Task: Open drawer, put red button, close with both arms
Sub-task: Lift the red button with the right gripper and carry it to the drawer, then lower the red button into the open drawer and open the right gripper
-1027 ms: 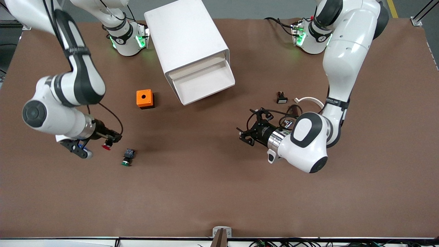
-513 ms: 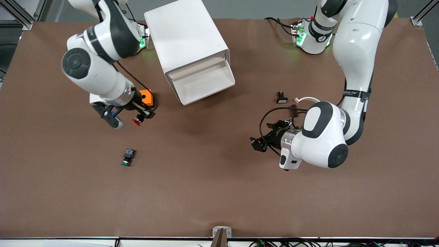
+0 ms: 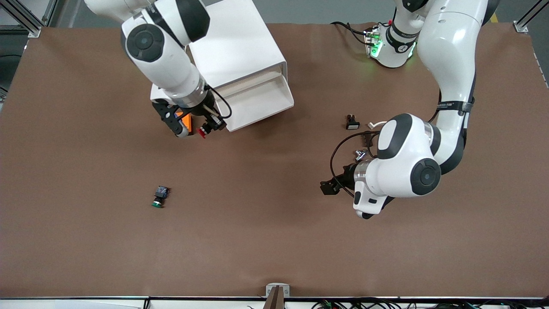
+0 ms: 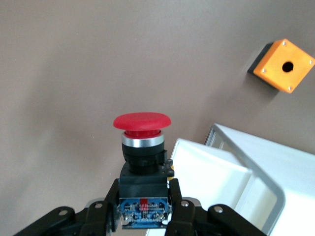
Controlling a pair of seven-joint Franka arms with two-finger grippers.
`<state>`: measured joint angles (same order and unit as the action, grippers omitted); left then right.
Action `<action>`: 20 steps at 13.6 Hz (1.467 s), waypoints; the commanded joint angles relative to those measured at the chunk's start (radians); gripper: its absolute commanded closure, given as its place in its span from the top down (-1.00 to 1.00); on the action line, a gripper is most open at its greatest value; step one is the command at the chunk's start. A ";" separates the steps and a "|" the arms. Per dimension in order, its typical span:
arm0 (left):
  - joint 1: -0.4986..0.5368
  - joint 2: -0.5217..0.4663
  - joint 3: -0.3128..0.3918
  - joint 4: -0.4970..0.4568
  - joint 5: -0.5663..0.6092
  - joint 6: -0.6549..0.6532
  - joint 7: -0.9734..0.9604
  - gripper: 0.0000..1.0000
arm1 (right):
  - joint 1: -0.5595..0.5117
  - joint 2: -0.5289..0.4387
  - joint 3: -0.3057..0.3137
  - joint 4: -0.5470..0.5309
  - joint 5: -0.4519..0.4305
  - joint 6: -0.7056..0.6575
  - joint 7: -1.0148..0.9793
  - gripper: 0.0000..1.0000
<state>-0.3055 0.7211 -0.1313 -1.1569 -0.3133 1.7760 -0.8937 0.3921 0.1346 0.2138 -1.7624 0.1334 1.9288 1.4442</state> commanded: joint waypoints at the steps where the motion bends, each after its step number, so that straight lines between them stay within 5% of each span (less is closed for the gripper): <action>1: -0.017 -0.009 -0.002 -0.026 0.025 0.034 0.018 0.98 | 0.048 -0.007 -0.010 0.006 -0.003 -0.004 0.077 -0.99; 20: -0.070 -0.095 -0.002 -0.064 0.147 0.079 0.001 0.99 | 0.304 0.115 -0.010 -0.163 -0.061 0.277 0.424 -1.00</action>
<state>-0.3609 0.6547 -0.1341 -1.1845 -0.2153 1.8526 -0.8886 0.6734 0.2538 0.2115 -1.9086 0.0826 2.1931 1.8331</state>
